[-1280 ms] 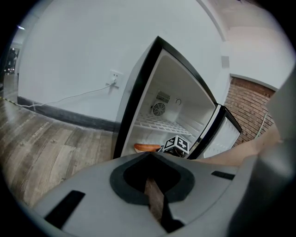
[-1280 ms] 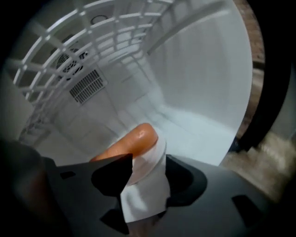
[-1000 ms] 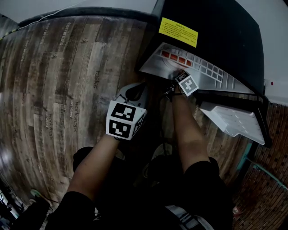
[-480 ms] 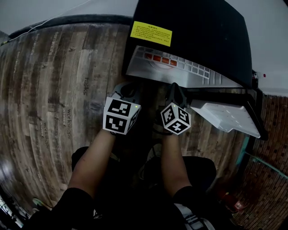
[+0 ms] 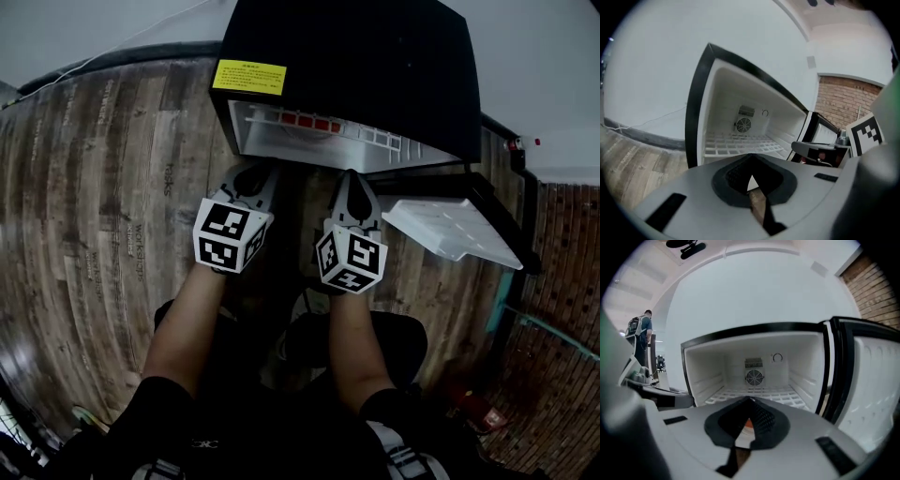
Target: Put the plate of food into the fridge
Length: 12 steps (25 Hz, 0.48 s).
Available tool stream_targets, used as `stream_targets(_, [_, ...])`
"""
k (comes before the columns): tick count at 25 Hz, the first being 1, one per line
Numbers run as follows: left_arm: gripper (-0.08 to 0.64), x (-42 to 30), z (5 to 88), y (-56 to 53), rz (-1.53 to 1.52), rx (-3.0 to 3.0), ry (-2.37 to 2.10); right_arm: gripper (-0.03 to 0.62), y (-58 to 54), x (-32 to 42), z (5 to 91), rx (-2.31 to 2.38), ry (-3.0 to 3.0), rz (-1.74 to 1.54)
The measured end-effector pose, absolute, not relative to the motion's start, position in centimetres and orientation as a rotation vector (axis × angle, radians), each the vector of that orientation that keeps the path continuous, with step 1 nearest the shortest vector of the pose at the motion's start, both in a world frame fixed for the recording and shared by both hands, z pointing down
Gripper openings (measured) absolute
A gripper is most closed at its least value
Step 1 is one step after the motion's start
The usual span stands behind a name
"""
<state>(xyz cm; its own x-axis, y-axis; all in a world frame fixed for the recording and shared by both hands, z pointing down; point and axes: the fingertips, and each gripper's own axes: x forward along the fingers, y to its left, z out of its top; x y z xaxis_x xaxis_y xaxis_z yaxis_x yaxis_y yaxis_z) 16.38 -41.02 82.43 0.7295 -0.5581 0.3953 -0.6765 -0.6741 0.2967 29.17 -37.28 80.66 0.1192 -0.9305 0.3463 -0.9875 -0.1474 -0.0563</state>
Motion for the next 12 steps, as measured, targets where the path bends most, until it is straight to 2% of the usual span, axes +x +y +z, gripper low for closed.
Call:
stream_targets(5, [-0.005, 15.4, 73.2, -38.6, 0.441, 2.440, -0.982, 0.012, -36.5, 28.4, 69.8, 2.144, -1.897, 0.398])
stream_targets(12, [-0.005, 15.5, 52.9, -36.0, 0.454, 2.460, -0.913, 0.012, -34.7, 26.5, 50.3, 2.161, -1.919, 0.425])
